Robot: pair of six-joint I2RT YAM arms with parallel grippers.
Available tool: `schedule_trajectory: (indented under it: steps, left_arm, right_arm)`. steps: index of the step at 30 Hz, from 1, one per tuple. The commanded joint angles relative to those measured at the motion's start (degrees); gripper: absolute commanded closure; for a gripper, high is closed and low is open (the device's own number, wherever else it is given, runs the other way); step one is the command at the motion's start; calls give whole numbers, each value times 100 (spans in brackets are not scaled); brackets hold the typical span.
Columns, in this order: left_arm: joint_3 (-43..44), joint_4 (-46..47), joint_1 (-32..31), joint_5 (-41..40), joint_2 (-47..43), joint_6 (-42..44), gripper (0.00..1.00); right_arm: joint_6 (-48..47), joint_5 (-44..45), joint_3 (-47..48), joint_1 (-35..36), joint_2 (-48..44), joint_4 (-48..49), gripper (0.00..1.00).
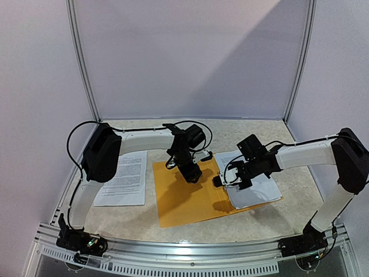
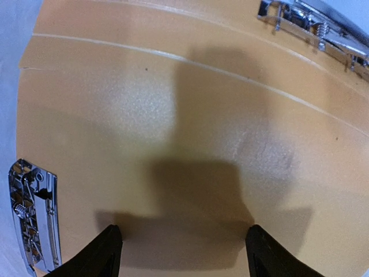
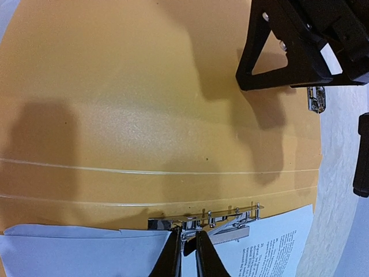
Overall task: Put the files into the folder
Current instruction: Close the spring clip on the folder with some files.
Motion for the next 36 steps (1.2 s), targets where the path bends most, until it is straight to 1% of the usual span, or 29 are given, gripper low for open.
schedule_trajectory:
  steps: [1, 8, 17, 22, 26, 32, 36]
  left_arm:
    - [-539, -119, -100, 59, 591, -35, 24]
    - [-845, 55, -100, 154, 573, -100, 24]
    - [-1015, 167, -100, 57, 568, -43, 25]
    - [-1065, 171, -100, 53, 583, -34, 25]
    - [-1083, 190, -100, 58, 611, -31, 25]
    - [-1078, 186, -100, 82, 642, -32, 25]
    - [-1083, 191, -100, 83, 678, -33, 24]
  right_arm:
    - [-10, 211, -220, 66, 244, -568, 90]
    - [-42, 408, -229, 107, 455, -649, 92]
    - [-57, 704, -319, 110, 528, -751, 92]
    - [-85, 879, -302, 108, 559, -857, 93]
    - [-80, 851, -311, 115, 598, -905, 94]
    - [-56, 1013, -307, 117, 743, -832, 95]
    - [147, 1033, -133, 123, 662, -832, 96]
